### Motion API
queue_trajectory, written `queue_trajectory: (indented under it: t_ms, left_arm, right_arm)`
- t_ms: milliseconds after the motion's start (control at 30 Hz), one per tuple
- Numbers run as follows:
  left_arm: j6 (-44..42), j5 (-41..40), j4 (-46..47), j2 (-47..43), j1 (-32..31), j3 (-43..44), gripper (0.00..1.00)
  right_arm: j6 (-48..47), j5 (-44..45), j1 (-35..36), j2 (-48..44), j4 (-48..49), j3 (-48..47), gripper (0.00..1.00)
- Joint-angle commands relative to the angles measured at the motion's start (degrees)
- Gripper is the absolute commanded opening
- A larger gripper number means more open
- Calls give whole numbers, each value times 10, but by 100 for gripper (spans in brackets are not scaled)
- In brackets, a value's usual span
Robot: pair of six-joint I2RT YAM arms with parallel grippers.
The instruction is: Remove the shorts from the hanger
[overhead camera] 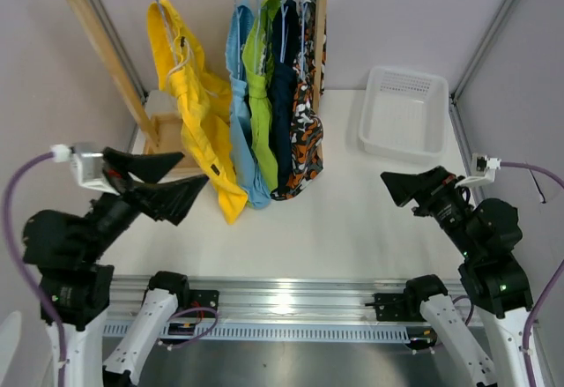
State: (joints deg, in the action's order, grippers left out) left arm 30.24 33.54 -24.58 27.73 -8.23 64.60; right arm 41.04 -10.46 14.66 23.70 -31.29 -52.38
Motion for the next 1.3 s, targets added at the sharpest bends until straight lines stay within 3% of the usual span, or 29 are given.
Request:
queue_trajectory:
  t_ms: [0,133,267,300,400,433,533,567,667,900,1267]
  left_arm:
    - [-32,-33,-48,64,-3,110,99]
    - [-9,-30,91,103,-3,151,99]
    - [-2,-52,121,217,-14,223,99]
    - [-26,-92,112,244,-32,253,99]
    - [-156,-250,48,355,-182,374,99]
    - [-188,-376,4,427,-267,439,99]
    - [-230,-513,-43,532,-331,563,99]
    - [-235,-524,-49,593,-338,634,99]
    - [-282,-564,-69,698,-373,740,99]
    - [-265,-560,-14,769,-391,752,99]
    - [-281,-577,1,820,-393,756,99]
  right_arm:
    - [-33,-22,2,46,28,-47,99]
    - [-63,-18,3,97,59,-70,100]
    - [-89,-26,3,140,75,-60,100]
    - [-94,-27,3,151,76,-55,100]
    - [-108,-6,4,159,80,-33,99]
    - [-112,21,5,159,77,-28,100]
    - [-139,88,7,161,54,-23,100]
    - [-146,98,7,163,47,-25,100]
    - [-168,134,7,167,27,-26,100]
    - [-170,179,8,131,25,9,99]
    - [-184,151,8,137,21,16,99]
